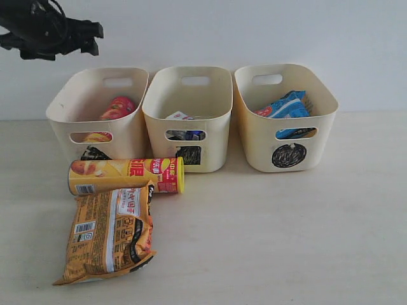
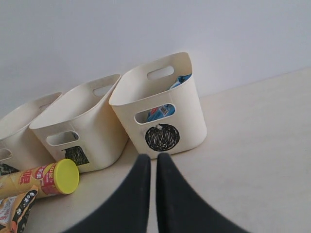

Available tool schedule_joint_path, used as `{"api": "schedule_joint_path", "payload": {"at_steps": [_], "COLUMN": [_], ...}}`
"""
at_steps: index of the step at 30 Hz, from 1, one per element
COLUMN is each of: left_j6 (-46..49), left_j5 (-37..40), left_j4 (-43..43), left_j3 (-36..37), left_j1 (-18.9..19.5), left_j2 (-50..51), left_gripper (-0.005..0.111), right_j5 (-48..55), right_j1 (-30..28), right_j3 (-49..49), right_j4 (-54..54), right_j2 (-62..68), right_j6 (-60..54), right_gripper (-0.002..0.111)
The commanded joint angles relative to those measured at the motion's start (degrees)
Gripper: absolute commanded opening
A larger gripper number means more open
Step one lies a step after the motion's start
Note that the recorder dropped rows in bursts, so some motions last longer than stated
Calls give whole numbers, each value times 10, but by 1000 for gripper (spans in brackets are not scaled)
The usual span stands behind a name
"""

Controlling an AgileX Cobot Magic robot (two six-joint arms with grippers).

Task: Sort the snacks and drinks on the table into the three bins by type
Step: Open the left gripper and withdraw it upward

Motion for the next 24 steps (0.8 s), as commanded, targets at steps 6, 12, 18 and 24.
{"api": "schedule_joint_path", "payload": {"at_steps": [6, 12, 18, 24], "left_j6": [57, 53, 86, 248], "left_j5": [117, 159, 170, 356], "left_j4": [-30, -39, -80, -228], "left_j3": [-9, 38, 136, 247], "left_j1": [1, 1, 1, 1], "left_j2": [-89, -164, -269, -345], "left_gripper": [5, 4, 4, 4], "right_j5": [0, -1, 0, 1], "right_j1": [0, 0, 0, 0], "right_j3": [3, 3, 3, 3], "right_j4": [-3, -3, -3, -3], "right_j2": [2, 2, 2, 2], "right_j6": [-6, -5, -3, 1], "right_gripper": [1, 1, 1, 1]}}
